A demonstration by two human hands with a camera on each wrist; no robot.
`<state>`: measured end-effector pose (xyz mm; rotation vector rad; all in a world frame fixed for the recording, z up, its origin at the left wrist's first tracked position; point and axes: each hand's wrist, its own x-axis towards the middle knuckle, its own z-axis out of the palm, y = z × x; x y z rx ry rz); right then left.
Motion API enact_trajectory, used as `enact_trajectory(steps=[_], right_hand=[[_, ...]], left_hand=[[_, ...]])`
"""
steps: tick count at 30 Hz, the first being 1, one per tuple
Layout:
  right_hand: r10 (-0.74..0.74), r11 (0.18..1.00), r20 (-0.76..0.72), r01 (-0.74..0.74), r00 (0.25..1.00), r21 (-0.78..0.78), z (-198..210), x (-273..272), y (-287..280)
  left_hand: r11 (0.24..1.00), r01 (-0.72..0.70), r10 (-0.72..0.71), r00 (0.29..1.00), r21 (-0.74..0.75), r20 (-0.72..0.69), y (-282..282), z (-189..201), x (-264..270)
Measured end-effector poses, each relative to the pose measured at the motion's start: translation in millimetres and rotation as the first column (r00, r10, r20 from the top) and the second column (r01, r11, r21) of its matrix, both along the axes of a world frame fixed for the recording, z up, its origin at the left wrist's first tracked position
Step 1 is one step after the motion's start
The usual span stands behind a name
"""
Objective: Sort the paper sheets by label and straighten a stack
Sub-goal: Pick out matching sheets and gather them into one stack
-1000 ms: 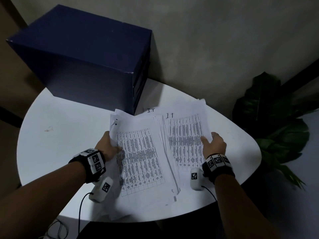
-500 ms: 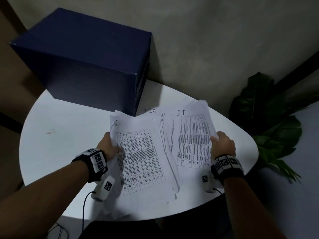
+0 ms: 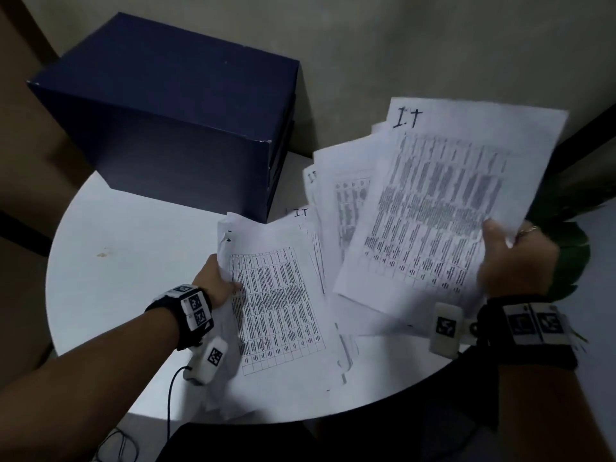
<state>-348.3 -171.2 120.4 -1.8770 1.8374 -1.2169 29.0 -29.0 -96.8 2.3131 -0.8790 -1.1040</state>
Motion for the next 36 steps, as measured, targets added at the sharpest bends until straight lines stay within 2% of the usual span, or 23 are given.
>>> enact_trajectory(steps=[3,6,8,9,10,11,13,14,16,19,22,23,25,27,28,30,32,33,36], right_hand=[[-0.04,0.972,0.059,0.025,0.997,0.235,-38.2,7.6,-1.4],[-0.026,0.864,0.049,-0.002,0.998,0.503,-110.6,23.5,7.5],[-0.026,0.77,0.063,-0.02,0.998,0.638,-152.4,34.2,19.1],[-0.027,0.724,0.08,-0.035,0.996,0.689,-166.6,42.3,25.0],[-0.028,0.692,0.087,-0.043,0.996,0.721,-175.5,49.1,29.8],[-0.018,0.671,0.084,-0.051,0.996,0.74,-181.5,56.6,33.7],[0.07,0.661,0.039,-0.075,0.997,0.747,-187.2,73.0,37.8],[0.132,0.661,0.012,-0.097,0.991,0.744,-187.6,79.7,39.8],[0.208,0.665,0.003,-0.144,0.978,0.733,-189.0,87.2,38.4],[0.217,0.64,-0.023,-0.125,0.976,0.758,-187.1,95.1,35.4],[0.31,0.602,0.025,-0.216,0.95,0.769,-187.3,119.9,47.6],[0.346,0.603,0.026,-0.243,0.938,0.76,-187.8,127.3,51.4],[0.341,0.631,0.028,-0.251,0.94,0.734,-186.2,127.8,48.4],[0.225,0.7,-0.011,-0.153,0.974,0.698,-184.0,104.7,29.7],[0.16,0.717,-0.076,-0.063,0.984,0.694,-187.0,85.8,16.2],[0.117,0.68,-0.289,0.135,0.95,0.721,-195.3,49.5,-6.5],[0.161,0.64,-0.407,0.218,0.899,0.737,-201.2,35.3,-16.9],[0.184,0.643,-0.386,0.187,0.904,0.743,-201.9,38.1,-18.4],[0.17,0.626,-0.172,0.029,0.97,0.779,-207.3,56.0,-21.4]], left_hand=[[1.0,-0.029,0.029,0.999,-0.004,-0.027,2.4,-0.6,-0.5],[0.99,-0.127,0.119,0.985,-0.064,-0.128,4.2,8.7,-5.6],[0.956,-0.269,0.213,0.911,-0.117,-0.352,3.3,20.0,-12.3],[0.92,-0.376,0.28,0.826,-0.108,-0.489,4.9,25.3,-13.6],[0.904,-0.419,0.309,0.775,-0.082,-0.552,5.8,25.4,-14.4],[0.902,-0.426,0.307,0.753,-0.076,-0.581,6.7,30.2,-17.0],[0.967,-0.214,0.128,0.876,-0.137,-0.464,8.1,27.0,-15.8],[0.988,-0.104,0.064,0.946,-0.111,-0.317,9.5,24.4,-14.1],[0.996,-0.047,0.041,0.996,-0.078,-0.079,8.4,16.8,-10.8],[0.983,-0.113,0.1,0.991,-0.145,-0.09,3.5,10.3,-5.8],[0.97,-0.197,0.171,0.969,-0.142,-0.179,-2.8,7.3,-13.7],[0.972,-0.195,0.173,0.971,-0.128,-0.168,-4.8,7.9,-18.1],[0.985,-0.147,0.143,0.989,-0.089,-0.048,-4.7,6.1,-20.4],[0.987,-0.132,0.134,0.991,-0.087,0.015,-2.6,2.5,-15.3],[0.986,-0.138,0.141,0.99,-0.093,0.026,-2.0,0.7,-13.4],[0.983,-0.146,0.149,0.988,-0.107,0.029,-0.4,1.2,-15.2],[0.98,-0.16,0.164,0.986,-0.114,0.026,0.0,1.6,-16.8],[0.983,-0.159,0.163,0.986,-0.094,0.03,0.1,2.0,-17.6],[0.986,-0.16,0.162,0.987,-0.049,0.024,-2.4,-2.8,-16.2]])
